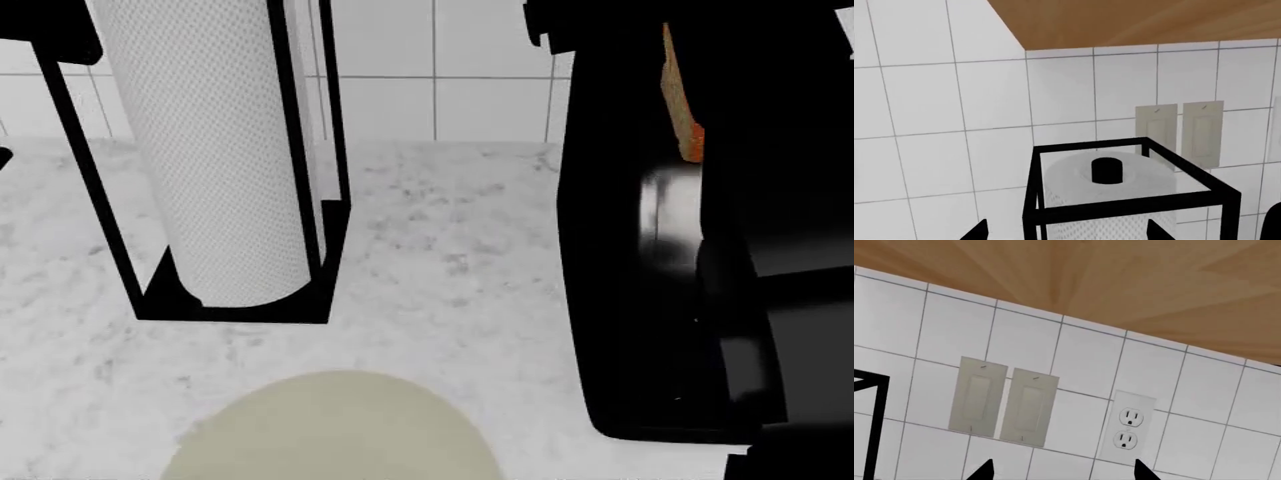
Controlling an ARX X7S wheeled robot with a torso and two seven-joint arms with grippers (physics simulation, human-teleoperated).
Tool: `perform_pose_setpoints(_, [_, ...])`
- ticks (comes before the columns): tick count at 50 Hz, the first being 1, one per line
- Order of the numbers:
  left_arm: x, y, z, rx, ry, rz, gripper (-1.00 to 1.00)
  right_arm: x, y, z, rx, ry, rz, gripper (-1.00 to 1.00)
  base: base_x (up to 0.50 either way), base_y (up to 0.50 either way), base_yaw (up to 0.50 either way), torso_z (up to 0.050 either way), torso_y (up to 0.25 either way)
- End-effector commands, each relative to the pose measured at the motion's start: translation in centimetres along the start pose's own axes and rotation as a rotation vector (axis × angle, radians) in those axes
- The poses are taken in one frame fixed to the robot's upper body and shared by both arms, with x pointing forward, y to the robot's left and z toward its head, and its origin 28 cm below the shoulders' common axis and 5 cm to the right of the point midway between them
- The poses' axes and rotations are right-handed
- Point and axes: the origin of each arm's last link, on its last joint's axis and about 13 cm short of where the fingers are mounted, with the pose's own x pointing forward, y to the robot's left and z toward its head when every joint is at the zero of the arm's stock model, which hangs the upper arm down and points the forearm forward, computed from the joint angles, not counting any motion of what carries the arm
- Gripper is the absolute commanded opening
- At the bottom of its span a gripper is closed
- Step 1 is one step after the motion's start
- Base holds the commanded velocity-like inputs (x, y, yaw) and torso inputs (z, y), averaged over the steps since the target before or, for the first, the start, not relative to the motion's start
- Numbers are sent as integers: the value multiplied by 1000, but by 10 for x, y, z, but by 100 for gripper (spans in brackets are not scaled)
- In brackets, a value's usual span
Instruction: Place the toasted item on a plate.
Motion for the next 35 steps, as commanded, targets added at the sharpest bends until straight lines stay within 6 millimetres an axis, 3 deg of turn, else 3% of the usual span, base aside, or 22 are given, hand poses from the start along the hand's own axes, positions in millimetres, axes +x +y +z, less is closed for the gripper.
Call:
perform_pose_setpoints(1, [-1,0,2,3,-4,0,100,-1,0,1,-3,3,3,100,0,0,0,0,0])
perform_pose_setpoints(6, [-1,0,0,1,-2,-1,100,-1,0,5,-24,26,-3,100,0,0,0,0,0])
perform_pose_setpoints(11, [0,1,-3,-1,4,-1,100,3,-2,13,-91,167,-26,100,0,0,0,0,0])
perform_pose_setpoints(23, [-1,0,-5,-6,6,-4,100,6,-19,40,39,354,-34,100,0,0,0,0,0])
perform_pose_setpoints(26, [-1,0,-7,-10,8,-6,100,6,-22,45,-10,395,-32,100,0,0,0,0,0])
perform_pose_setpoints(35, [-1,0,-10,-11,13,-4,100,15,-23,42,-7,501,-8,100,0,0,0,0,0])
